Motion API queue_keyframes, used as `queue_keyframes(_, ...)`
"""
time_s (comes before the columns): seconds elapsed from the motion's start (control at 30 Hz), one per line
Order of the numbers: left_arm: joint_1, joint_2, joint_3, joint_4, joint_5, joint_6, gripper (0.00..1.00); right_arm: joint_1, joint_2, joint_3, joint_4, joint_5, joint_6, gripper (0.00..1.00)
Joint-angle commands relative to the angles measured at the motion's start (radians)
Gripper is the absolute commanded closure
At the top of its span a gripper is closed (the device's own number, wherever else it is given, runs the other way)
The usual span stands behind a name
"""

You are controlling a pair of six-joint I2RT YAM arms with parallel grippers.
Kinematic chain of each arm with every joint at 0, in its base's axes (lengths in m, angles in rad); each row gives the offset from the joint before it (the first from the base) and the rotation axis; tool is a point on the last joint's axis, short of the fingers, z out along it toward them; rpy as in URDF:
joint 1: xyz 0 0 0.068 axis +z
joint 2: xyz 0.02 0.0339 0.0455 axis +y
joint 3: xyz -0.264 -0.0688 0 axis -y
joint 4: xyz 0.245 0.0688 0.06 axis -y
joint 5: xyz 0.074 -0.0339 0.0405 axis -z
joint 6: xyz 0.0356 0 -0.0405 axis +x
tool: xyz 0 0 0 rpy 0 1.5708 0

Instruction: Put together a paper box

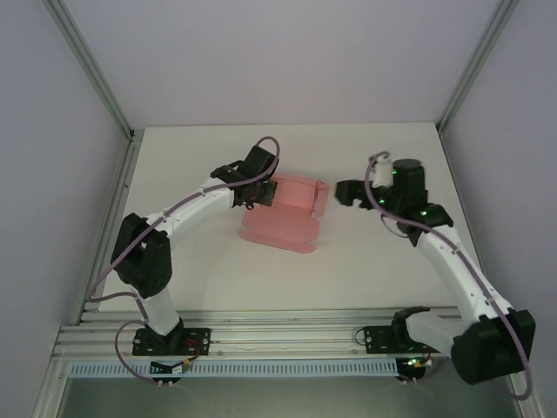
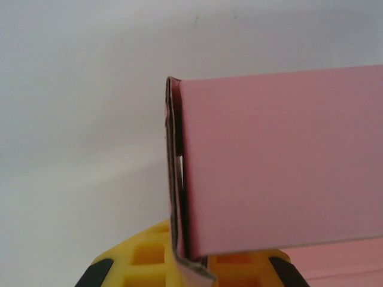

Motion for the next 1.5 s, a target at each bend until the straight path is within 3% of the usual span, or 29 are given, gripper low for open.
queue_keyframes(0.0,0.003,-0.079,-0.046,0.033,0.06,0.003,1.0,-0.164,0.026,-0.067,0.149,-0.352,0.049,0.15)
queue_keyframes(0.13,0.012,-0.131,-0.102,0.096,0.135,-0.025,1.0,-0.172,0.094,-0.117,0.266,-0.616,-0.043,0.22)
queue_keyframes(0.27,0.015,-0.167,-0.119,0.135,0.195,-0.047,1.0,-0.17,0.183,-0.109,0.266,-0.753,-0.107,0.32)
queue_keyframes(0.43,0.016,-0.182,-0.115,0.148,0.192,-0.06,1.0,-0.122,0.221,-0.07,0.262,-0.755,-0.158,0.41)
queue_keyframes(0.73,0.014,-0.141,-0.091,0.134,0.142,-0.101,1.0,0.019,0.239,0.019,0.175,-0.669,-0.218,0.46)
queue_keyframes(0.9,0.014,-0.139,-0.09,0.145,0.157,-0.11,1.0,0.118,0.244,0.078,0.084,-0.495,-0.256,0.47)
queue_keyframes(1.0,0.015,-0.138,-0.086,0.143,0.145,-0.121,1.0,0.177,0.264,0.114,0.064,-0.404,-0.254,0.53)
queue_keyframes(1.1,0.015,-0.148,-0.093,0.146,0.147,-0.13,1.0,0.258,0.27,0.139,0.043,-0.157,-0.248,0.57)
queue_keyframes(1.17,0.015,-0.16,-0.105,0.15,0.145,-0.15,1.0,0.331,0.286,0.162,0.031,0.15,-0.211,0.57)
queue_keyframes(1.23,0.012,-0.174,-0.115,0.155,0.146,-0.163,1.0,0.396,0.319,0.188,0.009,0.357,-0.218,0.57)
queue_keyframes(1.47,-0.009,-0.215,-0.142,0.156,0.144,-0.196,1.0,0.472,0.41,0.197,0.144,0.643,-0.116,0.75)
